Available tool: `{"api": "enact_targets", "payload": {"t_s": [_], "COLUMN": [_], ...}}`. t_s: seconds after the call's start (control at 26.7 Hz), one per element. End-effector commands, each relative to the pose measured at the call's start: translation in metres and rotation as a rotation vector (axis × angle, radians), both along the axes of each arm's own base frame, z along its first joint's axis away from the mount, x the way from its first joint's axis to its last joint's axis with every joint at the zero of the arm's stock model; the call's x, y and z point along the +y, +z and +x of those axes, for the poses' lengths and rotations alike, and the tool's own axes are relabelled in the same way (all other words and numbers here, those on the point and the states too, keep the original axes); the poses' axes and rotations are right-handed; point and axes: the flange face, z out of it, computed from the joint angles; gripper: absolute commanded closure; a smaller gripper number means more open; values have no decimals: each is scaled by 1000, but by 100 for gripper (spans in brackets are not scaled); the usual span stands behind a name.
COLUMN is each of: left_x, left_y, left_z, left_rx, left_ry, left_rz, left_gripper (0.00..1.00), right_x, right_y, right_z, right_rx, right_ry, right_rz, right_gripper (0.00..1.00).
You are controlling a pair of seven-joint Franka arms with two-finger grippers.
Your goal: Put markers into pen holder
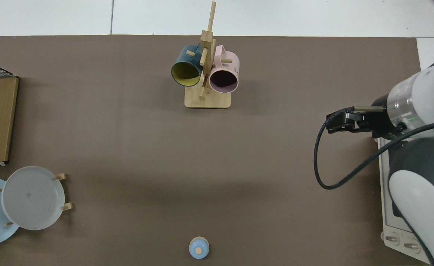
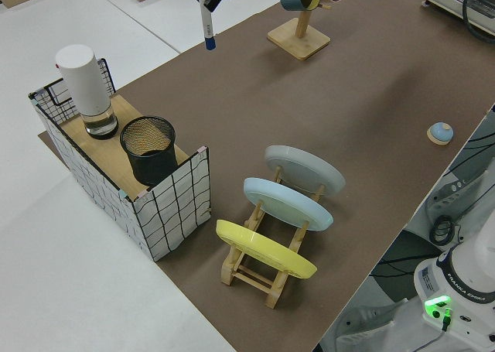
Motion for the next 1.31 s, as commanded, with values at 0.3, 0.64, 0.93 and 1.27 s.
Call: {"api": "enact_targets", "payload": {"t_s": [0.3,0.64,0.93,1.27], "left_x": [62,84,120,135], "left_y": [-18,-27,-55,-94], "left_z": [28,34,41,52], "left_rx": [31,71,86,136], "left_ry": [-70,-99,-99,-93], "left_rz": [80,149,127,104], "left_gripper": [100,100,100,100], "right_x": [-7,-8,-14,-14], "right_y": [4,3,3,4], "right_z": [-25,-21,-20,-20], "right_rx": [-53,-53,-53,-53], "right_ry": [-27,-28,-49,-49], "right_rz": [-33,-13,-2,-4], "right_gripper": [0,0,0,0]}}
